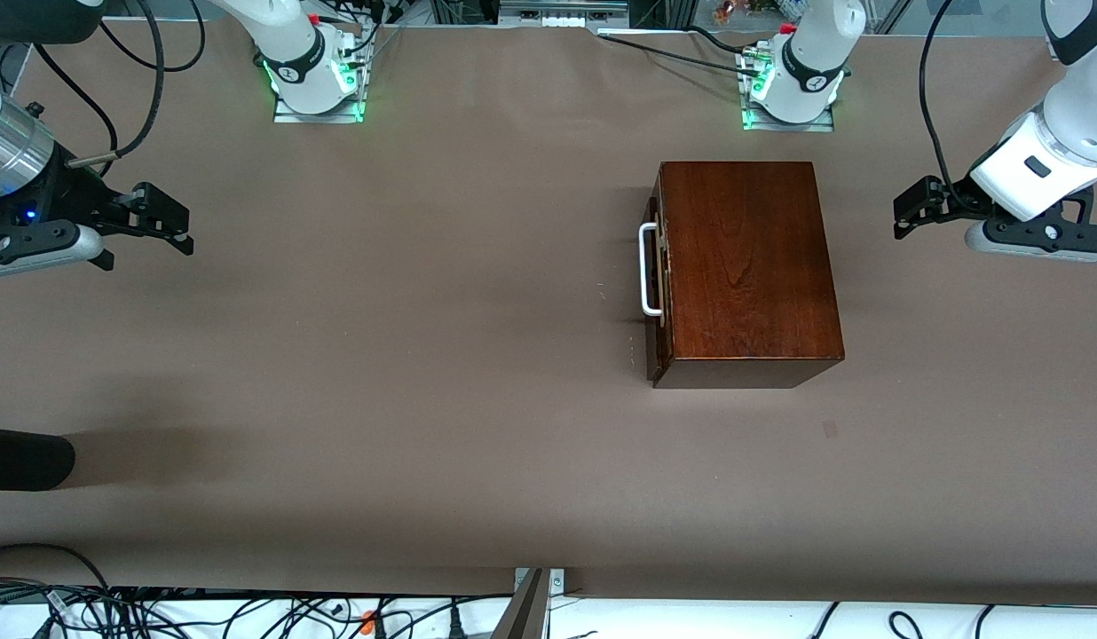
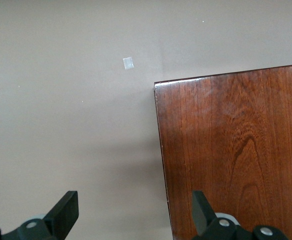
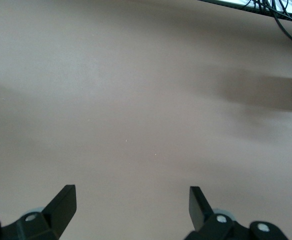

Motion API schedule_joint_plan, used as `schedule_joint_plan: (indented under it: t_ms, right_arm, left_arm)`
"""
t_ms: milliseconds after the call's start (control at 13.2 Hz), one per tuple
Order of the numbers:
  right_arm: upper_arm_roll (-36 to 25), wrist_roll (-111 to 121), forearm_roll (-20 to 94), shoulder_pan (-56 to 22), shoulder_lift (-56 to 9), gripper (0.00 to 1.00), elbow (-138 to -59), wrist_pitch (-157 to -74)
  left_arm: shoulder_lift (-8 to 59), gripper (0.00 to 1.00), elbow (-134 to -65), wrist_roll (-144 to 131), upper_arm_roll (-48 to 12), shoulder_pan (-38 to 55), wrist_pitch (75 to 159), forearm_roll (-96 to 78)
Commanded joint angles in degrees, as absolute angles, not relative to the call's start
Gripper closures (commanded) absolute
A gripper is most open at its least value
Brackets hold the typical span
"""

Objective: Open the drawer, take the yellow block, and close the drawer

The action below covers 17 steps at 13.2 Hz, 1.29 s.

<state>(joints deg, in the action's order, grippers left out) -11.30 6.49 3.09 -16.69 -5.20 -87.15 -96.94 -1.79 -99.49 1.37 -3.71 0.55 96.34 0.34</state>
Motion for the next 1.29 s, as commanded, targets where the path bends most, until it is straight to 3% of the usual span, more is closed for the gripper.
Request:
schedule_joint_plan:
  t_ms: [0,532,913,1217]
  right_arm:
    - [-11.34,7.03,3.16,-16.61,-4.57,0.00,-87.54,-96.50]
    - [-11.42,7.12,3.16,-16.61,-4.57,0.00,-87.54,-96.42]
    - [-11.34,7.03,3.16,-16.61,-4.57,0.00,-87.54,-96.42]
    - [-11.43,7.12,3.16,-16.52,-4.57,0.00,-87.54,-96.42]
  left_arm:
    - [-3.16,0.00,-100.37,2.37,-3.87,0.09,95.80,0.09]
    - [-2.90,0.00,-100.11,-1.82,-3.96,0.09,94.23,0.09]
    - [3.06,0.00,-94.84,-2.64,-4.13,1.40,89.48,-0.61]
    - [6.41,0.00,-93.60,-2.28,-7.72,2.63,89.82,-0.79]
